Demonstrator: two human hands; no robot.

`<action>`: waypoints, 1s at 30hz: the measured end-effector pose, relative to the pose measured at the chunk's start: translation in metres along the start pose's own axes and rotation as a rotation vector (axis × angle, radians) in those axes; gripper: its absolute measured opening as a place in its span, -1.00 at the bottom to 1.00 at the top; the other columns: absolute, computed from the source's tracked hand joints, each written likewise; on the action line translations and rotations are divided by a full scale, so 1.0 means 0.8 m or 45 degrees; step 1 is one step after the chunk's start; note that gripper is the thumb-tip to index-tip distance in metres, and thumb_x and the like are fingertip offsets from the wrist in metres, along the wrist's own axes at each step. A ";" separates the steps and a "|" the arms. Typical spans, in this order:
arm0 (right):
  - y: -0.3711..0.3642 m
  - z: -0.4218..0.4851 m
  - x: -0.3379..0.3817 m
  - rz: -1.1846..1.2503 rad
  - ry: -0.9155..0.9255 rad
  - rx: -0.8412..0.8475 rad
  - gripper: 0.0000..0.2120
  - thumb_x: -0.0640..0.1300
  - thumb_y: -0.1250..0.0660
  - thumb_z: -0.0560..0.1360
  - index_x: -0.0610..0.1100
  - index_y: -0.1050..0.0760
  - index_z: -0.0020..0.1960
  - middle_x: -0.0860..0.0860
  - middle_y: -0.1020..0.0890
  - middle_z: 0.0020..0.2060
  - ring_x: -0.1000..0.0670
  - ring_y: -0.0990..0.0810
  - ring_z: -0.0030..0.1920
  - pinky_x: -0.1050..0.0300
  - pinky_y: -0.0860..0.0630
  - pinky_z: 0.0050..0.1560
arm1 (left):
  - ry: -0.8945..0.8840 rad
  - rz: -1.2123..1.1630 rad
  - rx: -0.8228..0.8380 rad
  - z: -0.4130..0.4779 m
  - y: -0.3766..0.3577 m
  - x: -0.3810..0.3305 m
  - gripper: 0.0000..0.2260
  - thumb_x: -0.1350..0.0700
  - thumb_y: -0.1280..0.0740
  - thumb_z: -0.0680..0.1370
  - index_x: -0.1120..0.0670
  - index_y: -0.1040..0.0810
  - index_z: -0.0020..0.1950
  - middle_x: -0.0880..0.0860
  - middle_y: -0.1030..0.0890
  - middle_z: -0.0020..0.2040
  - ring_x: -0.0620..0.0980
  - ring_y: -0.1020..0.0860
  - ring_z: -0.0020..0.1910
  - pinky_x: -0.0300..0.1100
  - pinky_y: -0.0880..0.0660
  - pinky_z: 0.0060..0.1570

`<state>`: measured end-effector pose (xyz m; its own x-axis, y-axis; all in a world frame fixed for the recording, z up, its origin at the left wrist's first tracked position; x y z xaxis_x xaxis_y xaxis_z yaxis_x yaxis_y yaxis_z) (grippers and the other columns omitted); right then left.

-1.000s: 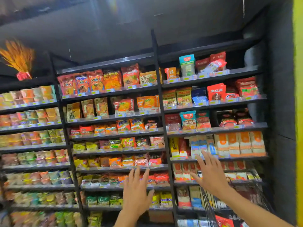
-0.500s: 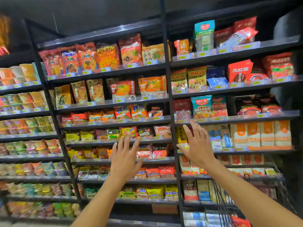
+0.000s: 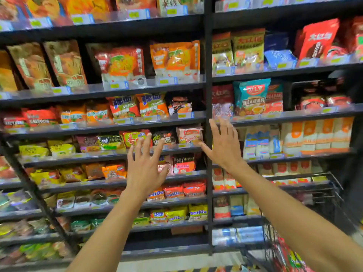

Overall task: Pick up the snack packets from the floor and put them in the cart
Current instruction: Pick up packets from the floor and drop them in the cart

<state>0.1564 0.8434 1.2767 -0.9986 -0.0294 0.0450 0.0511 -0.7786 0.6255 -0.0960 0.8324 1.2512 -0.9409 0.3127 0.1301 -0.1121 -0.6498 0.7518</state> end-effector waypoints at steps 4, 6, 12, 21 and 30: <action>-0.104 -0.023 0.020 -0.057 -0.006 0.047 -0.20 0.33 -0.25 0.56 -0.14 -0.20 0.61 -0.23 -0.25 0.59 -0.29 -0.26 0.56 -0.21 -0.22 0.56 | -0.059 -0.053 0.053 0.014 -0.115 0.045 -0.27 -0.27 -0.28 0.58 -0.04 -0.16 0.68 0.24 -0.12 0.67 0.35 -0.17 0.61 0.34 -0.20 0.50; -0.165 -0.050 0.019 -0.056 -0.017 0.087 -0.19 0.32 -0.24 0.57 -0.16 -0.19 0.62 -0.25 -0.24 0.59 -0.31 -0.25 0.56 -0.24 -0.23 0.55 | -0.072 -0.118 0.091 0.010 -0.182 0.060 -0.27 -0.26 -0.28 0.57 -0.04 -0.16 0.68 0.24 -0.12 0.67 0.35 -0.18 0.60 0.35 -0.20 0.48; -0.331 -0.157 -0.018 -0.062 -0.142 0.257 -0.19 0.30 -0.29 0.56 -0.20 -0.23 0.60 -0.31 -0.29 0.56 -0.35 -0.29 0.54 -0.28 -0.28 0.51 | -0.122 -0.209 0.293 -0.027 -0.381 0.050 -0.19 -0.23 -0.37 0.53 -0.04 -0.12 0.69 0.26 -0.12 0.67 0.34 -0.16 0.61 0.34 -0.17 0.50; -0.553 -0.377 -0.132 0.042 -0.281 0.434 -0.21 0.28 -0.27 0.56 -0.20 -0.26 0.61 -0.26 -0.28 0.58 -0.30 -0.28 0.57 -0.25 -0.26 0.53 | -0.247 -0.326 0.524 -0.163 -0.659 -0.077 -0.24 -0.24 -0.25 0.56 -0.04 -0.09 0.69 0.29 -0.15 0.65 0.34 -0.19 0.59 0.29 -0.16 0.50; -0.741 -0.624 -0.212 0.048 -0.263 0.611 -0.25 0.26 -0.27 0.59 -0.20 -0.29 0.60 -0.28 -0.29 0.57 -0.34 -0.31 0.54 -0.25 -0.28 0.51 | -0.263 -0.355 0.734 -0.335 -0.913 -0.209 -0.26 -0.21 -0.27 0.54 -0.04 -0.13 0.67 0.26 -0.16 0.65 0.35 -0.19 0.58 0.34 -0.14 0.48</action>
<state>0.2874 0.9965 0.5094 -0.9742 0.1100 0.1970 0.1375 -0.4029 0.9049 0.0576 1.0690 0.5069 -0.8145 0.5788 -0.0409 -0.0995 -0.0699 0.9926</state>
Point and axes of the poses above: each hand's wrist, its own z-axis towards the middle knuckle, its own y-axis out of the back of the hand, x = y × z, the point moved 10 cm from there along z, towards the middle knuckle
